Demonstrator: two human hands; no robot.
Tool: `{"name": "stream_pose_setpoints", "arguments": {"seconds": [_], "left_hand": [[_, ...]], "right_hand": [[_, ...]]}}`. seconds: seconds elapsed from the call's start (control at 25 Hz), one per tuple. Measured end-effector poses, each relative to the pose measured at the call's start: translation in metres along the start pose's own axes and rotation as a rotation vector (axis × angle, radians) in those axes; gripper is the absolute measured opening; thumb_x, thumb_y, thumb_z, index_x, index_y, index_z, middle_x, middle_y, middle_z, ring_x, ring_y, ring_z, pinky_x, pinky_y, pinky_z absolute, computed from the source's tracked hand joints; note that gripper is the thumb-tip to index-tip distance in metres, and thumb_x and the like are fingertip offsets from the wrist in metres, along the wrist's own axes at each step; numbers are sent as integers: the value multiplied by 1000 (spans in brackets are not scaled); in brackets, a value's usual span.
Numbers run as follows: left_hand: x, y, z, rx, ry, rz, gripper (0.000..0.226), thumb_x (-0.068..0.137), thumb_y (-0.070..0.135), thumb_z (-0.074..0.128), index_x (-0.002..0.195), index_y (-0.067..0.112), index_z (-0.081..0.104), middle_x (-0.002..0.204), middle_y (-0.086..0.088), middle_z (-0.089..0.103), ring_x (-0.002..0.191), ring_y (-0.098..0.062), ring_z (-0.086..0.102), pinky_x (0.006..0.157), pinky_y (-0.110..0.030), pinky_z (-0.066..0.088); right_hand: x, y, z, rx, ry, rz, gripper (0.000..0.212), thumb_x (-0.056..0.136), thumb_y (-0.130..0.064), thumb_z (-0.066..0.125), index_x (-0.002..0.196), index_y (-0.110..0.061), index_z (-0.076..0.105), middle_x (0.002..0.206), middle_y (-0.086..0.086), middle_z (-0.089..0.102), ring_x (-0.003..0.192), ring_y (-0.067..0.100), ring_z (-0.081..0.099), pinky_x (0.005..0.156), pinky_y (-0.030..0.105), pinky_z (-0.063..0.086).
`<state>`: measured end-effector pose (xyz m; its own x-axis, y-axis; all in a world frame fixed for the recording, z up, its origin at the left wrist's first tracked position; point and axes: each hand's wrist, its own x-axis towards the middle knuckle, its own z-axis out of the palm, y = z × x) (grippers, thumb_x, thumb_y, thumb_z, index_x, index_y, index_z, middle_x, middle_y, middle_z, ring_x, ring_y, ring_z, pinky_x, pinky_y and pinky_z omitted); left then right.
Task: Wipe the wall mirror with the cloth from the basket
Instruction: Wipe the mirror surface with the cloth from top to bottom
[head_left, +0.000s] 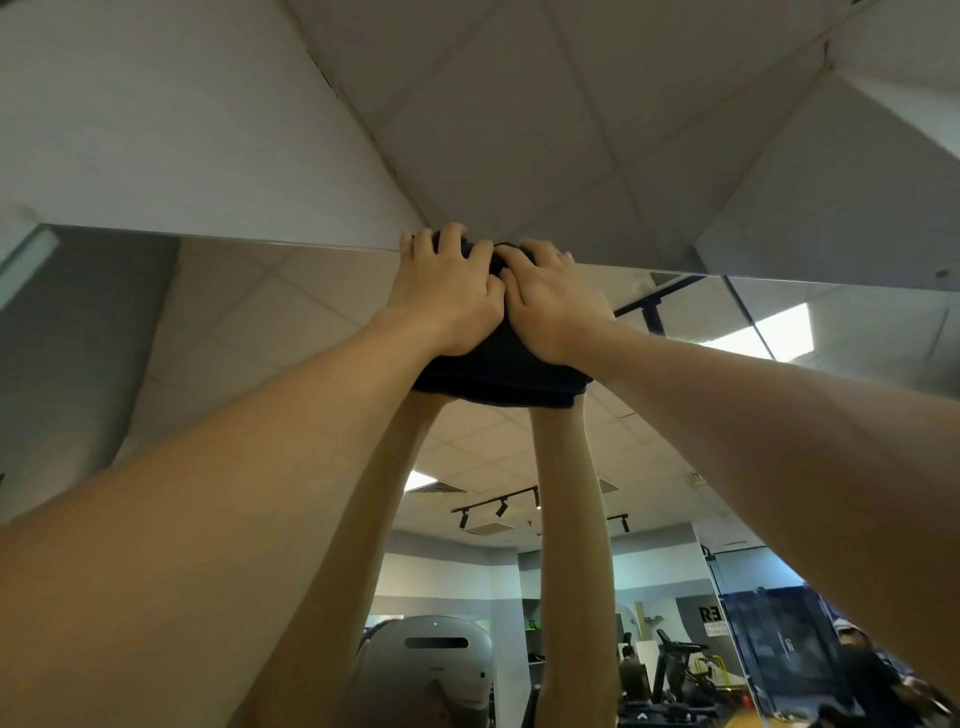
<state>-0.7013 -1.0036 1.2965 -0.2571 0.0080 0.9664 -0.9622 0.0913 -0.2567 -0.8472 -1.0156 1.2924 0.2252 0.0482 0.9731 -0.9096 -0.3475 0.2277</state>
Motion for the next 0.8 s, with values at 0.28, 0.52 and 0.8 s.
{"name": "stream_pose_setpoints", "arguments": {"seconds": [0.28, 0.52, 0.8], "left_hand": [[19, 77, 13, -23, 9, -29, 52, 106, 37, 28, 154, 19, 36, 162, -14, 28, 145, -42, 27, 123, -55, 15], [41, 136, 25, -58, 9, 4, 53, 105, 38, 27, 153, 19, 38, 161, -13, 30, 145, -42, 26, 125, -59, 8], [62, 189, 36, -86, 10, 8, 54, 105, 38, 25, 154, 20, 38, 164, -14, 26, 148, -45, 21, 125, -60, -1]], "right_hand": [[-16, 77, -21, -6, -17, -24, 48, 112, -33, 26, 158, -20, 35, 157, 10, 38, 149, 29, 28, 127, 45, 10], [-30, 132, -44, -23, 5, -2, 47, 113, -29, 25, 158, -18, 35, 158, 11, 38, 148, 29, 30, 125, 46, 11], [-35, 191, -57, -23, -26, 34, 48, 112, -36, 24, 158, -24, 35, 156, 12, 40, 143, 34, 37, 121, 51, 29]]}}
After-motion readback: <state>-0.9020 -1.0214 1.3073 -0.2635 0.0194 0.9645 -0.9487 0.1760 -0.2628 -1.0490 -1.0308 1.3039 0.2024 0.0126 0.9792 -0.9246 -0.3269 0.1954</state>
